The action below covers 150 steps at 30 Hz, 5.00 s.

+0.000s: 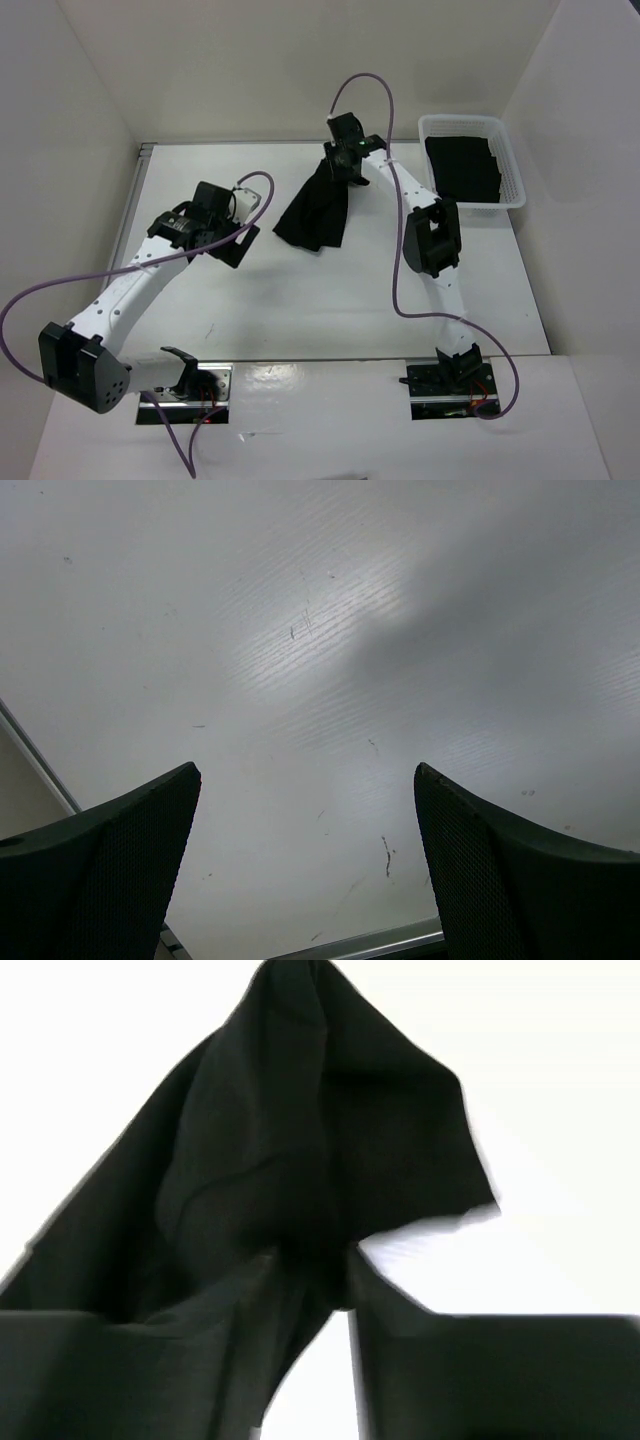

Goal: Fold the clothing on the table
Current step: Flatten the skirt out

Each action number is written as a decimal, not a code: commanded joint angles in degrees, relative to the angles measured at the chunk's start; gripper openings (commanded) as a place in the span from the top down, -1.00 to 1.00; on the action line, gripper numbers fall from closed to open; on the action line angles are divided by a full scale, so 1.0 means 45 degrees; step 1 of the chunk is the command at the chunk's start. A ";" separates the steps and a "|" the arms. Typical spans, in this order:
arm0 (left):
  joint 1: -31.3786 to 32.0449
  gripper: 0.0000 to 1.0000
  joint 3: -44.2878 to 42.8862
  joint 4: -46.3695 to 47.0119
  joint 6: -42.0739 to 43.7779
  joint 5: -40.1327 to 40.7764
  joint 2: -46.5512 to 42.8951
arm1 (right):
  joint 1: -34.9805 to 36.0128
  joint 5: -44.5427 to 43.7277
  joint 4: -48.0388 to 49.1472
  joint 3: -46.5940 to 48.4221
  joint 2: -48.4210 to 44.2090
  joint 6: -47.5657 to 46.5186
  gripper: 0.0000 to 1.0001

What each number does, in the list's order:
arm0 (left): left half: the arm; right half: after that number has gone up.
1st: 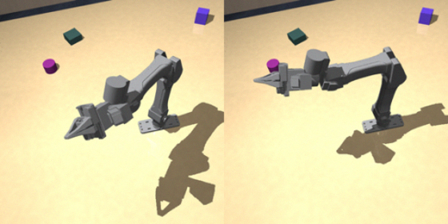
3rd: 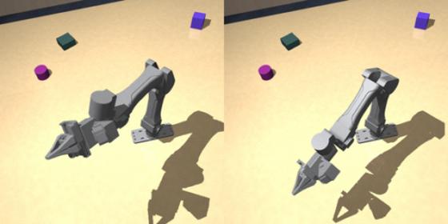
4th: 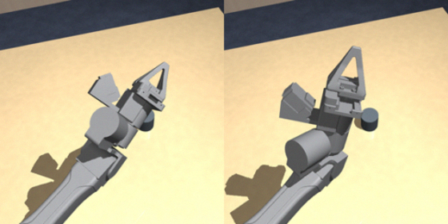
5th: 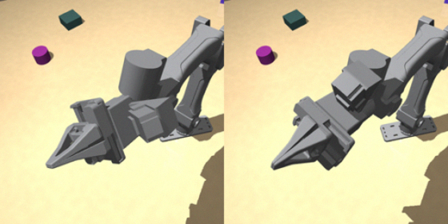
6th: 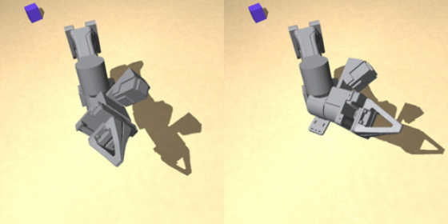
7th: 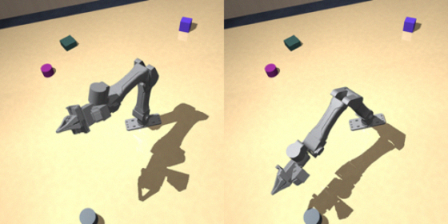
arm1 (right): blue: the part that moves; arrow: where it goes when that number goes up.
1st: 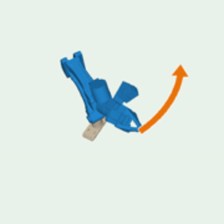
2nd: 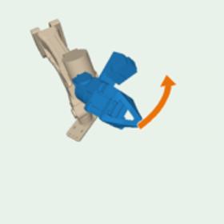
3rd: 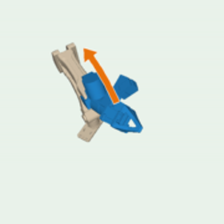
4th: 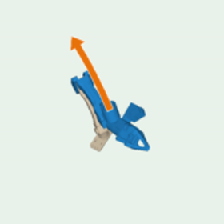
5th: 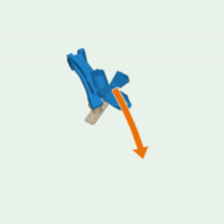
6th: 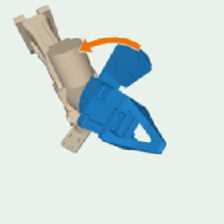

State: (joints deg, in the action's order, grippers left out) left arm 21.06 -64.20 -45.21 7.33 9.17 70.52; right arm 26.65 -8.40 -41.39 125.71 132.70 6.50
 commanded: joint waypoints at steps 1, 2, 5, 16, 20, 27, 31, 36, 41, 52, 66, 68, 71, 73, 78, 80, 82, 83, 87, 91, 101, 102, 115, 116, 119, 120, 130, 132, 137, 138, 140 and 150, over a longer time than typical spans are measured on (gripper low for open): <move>-0.0070 -0.87 -0.0556 -0.0012 -0.0106 0.0091 0.0304 | 0.0034 -0.0144 -0.0159 0.0133 0.0393 0.0021 -0.11; -0.0070 -0.87 -0.0556 -0.0012 -0.0106 0.0091 0.0305 | 0.0034 -0.0280 -0.0159 0.0015 0.0393 -0.0096 -0.52; -0.0070 -0.87 -0.0674 -0.0012 -0.0106 0.0091 0.0422 | 0.0034 -0.0923 -0.0159 -0.0493 0.0082 -0.0487 -0.90; 0.0435 -0.87 -0.1084 0.0513 0.0283 -0.0942 0.1572 | -0.0160 -0.0828 0.0056 -0.3032 -0.1852 -0.2440 -0.97; 0.2188 -0.87 -0.1336 0.1412 0.0537 -0.0107 0.2568 | -0.1523 0.0614 -0.0080 -0.3150 -0.2477 -0.2558 -0.97; 0.4827 -0.83 -0.1611 0.3090 0.0812 0.2139 0.4950 | -0.3772 0.2042 -0.0685 -0.3696 -0.3629 -0.2695 -0.97; 0.5456 -0.81 -0.1222 0.4146 0.1202 0.3156 0.5364 | -0.3951 0.2043 -0.0277 -0.5158 -0.4623 -0.2832 -0.97; 0.5574 -0.78 -0.0753 0.5708 0.1845 0.3744 0.5909 | -0.4068 0.2043 -0.0002 -0.5846 -0.5095 -0.2968 -0.97; 0.5574 -0.74 -0.0343 0.7172 0.2120 0.3998 0.6709 | -0.4594 0.2278 -0.0002 -0.5846 -0.5348 -0.2968 -0.97; 0.5574 -0.68 -0.0615 0.7819 0.2120 0.3509 0.7706 | -0.4829 0.2395 -0.0002 -0.6217 -0.5466 -0.2968 -0.97; 0.5691 -0.61 -0.1395 0.8191 0.2120 0.3138 0.8547 | -0.4829 0.2395 -0.0002 -0.6217 -0.5466 -0.3086 -0.97; 0.5691 -0.52 -0.1512 0.8191 0.2236 0.3138 0.8665 | -0.4829 0.2395 -0.0002 -0.6217 -0.5466 -0.3086 -0.97; 0.5691 -0.36 -0.1649 0.8191 0.2355 0.3138 0.8782 | -0.4829 0.2512 -0.0002 -0.6217 -0.5350 -0.3086 -0.97; 0.5691 -0.16 -0.1650 0.8307 0.2492 0.3138 0.8918 | -0.4829 0.2512 -0.0002 -0.6217 -0.5349 -0.3086 -0.97; 0.5691 0.34 -0.1903 0.8309 0.2609 0.3255 0.9055 | -0.4829 0.2629 -0.0002 -0.6217 -0.5233 -0.3086 -0.97; 0.5691 0.49 -0.1904 0.8309 0.2609 0.3255 0.9055 | -0.4829 0.2629 -0.0002 -0.6217 -0.5232 -0.3086 -0.97; 0.5691 0.57 -0.1904 0.8309 0.2726 0.3255 0.9055 | -0.4829 0.2629 -0.0002 -0.6217 -0.5232 -0.3086 -0.95; 0.5691 0.66 -0.2020 0.8309 0.2726 0.3255 0.9055 | -0.4829 0.2629 -0.0002 -0.6217 -0.5232 -0.3086 -0.95; 0.5555 0.81 -0.2137 0.8074 0.2609 0.3255 0.8938 | -0.4829 0.2882 -0.0002 -0.6081 -0.5115 -0.3086 -0.93; 0.5281 0.85 -0.2139 0.7840 0.2472 0.3138 0.8782 | -0.4829 0.3020 -0.0002 -0.5964 -0.4998 -0.3086 -0.90; 0.5281 -0.33 -0.1728 0.7664 0.2316 0.2904 0.8372 | -0.4829 0.3254 -0.0002 -0.5963 -0.4998 -0.3086 -0.90; 0.5397 -0.34 -0.1728 0.7664 0.2316 0.3020 0.8372 | -0.4829 0.3254 -0.0002 -0.5963 -0.4998 -0.3086 -0.90; 0.5808 -0.39 -0.2080 0.7898 0.2316 0.3021 0.8997 | -0.4829 0.3254 -0.0002 -0.6197 -0.5115 -0.3086 -0.90; 0.5924 -0.39 -0.2080 0.7898 0.2316 0.3021 0.8997 | -0.4829 0.3254 -0.0002 -0.6197 -0.5115 -0.3086 -0.90; 0.6042 -0.37 -0.1945 0.8190 0.2316 0.3410 0.9230 | -0.4829 0.3254 -0.0002 -0.6197 -0.5115 -0.3086 -0.90; 0.6043 -0.34 -0.1943 0.8346 0.2316 0.3586 0.9231 | -0.4829 0.3254 -0.0002 -0.6197 -0.5115 -0.3086 -0.90; 0.6160 -0.18 -0.1670 0.8992 0.2433 0.4719 1.0050 | -0.4829 0.3254 -0.0002 -0.6197 -0.5115 -0.3086 -0.90; 0.6160 -0.15 -0.1670 0.9109 0.2433 0.4857 1.0051 | -0.4829 0.3370 -0.0002 -0.6197 -0.5115 -0.3203 -0.90; 0.6160 0.09 -0.1670 0.9227 0.2549 0.5130 1.0168 | -0.4829 0.3371 -0.0002 -0.6197 -0.5115 -0.3203 -0.90; 0.6160 0.16 -0.1670 0.9227 0.2550 0.5130 1.0168 | -0.4829 0.3371 -0.0002 -0.6197 -0.5115 -0.3203 -0.90; 0.6160 0.38 -0.1670 0.9227 0.2550 0.5246 1.0052 | -0.4829 0.3371 -0.0002 -0.6197 -0.5115 -0.3203 -0.90; 0.5654 0.63 -0.2331 0.7491 0.2357 0.5073 0.8961 | -0.4829 0.3489 -0.0119 -0.6061 -0.5115 -0.3203 -0.90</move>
State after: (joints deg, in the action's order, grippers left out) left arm 48.21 -72.12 -7.44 18.28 32.18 115.09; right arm 5.21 6.48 -42.26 97.91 112.03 -7.40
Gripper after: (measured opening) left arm 0.192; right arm 0.953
